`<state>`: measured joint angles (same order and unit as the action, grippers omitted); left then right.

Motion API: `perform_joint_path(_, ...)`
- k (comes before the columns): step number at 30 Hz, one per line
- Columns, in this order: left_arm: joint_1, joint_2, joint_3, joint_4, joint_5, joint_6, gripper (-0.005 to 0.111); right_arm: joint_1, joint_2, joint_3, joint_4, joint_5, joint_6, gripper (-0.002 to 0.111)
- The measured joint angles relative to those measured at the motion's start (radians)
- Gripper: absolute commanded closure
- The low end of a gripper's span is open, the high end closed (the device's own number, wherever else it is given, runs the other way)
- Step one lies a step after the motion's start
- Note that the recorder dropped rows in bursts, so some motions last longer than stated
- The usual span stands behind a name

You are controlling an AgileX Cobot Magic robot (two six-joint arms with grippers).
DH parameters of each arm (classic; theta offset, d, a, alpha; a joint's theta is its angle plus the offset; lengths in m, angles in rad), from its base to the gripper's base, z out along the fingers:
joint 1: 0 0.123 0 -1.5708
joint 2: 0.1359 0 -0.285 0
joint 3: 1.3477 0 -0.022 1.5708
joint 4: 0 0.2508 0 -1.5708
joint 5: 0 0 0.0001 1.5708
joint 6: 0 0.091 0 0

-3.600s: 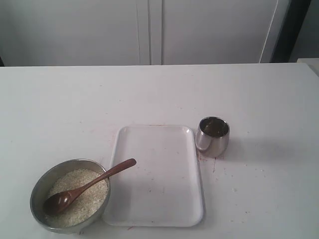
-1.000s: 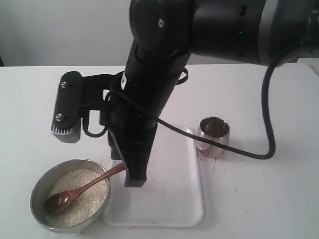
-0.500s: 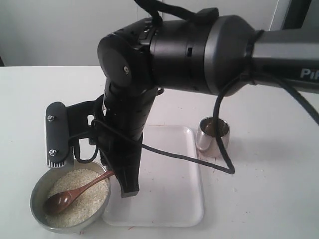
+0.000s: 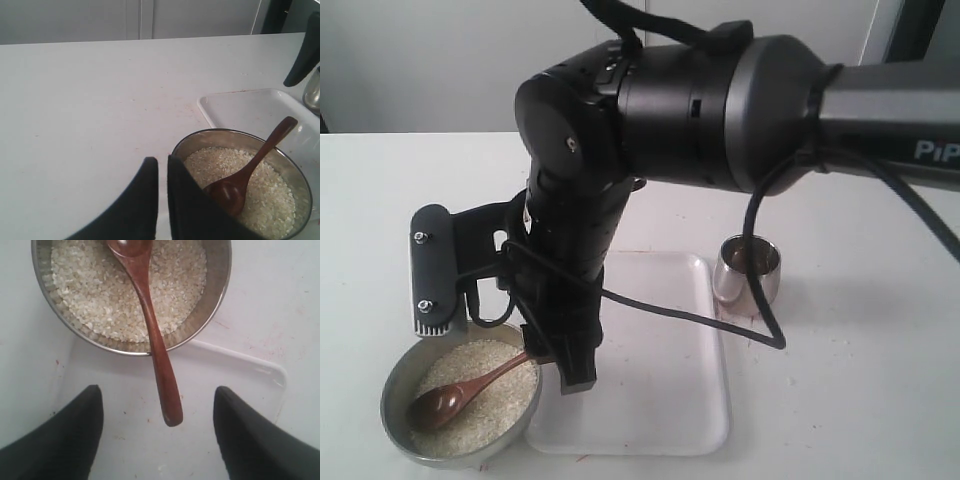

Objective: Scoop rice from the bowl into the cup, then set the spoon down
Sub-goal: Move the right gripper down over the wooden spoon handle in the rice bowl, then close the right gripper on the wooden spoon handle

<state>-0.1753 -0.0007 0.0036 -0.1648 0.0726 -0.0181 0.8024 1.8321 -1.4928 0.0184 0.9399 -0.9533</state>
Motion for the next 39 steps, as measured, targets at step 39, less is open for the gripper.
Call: perform_joint_path(39,0.000,0.000,0.000,0.000,0.000,0.000,0.092,0.000,0.184,0.000,-0.205,-0.085,0.035,0.051)
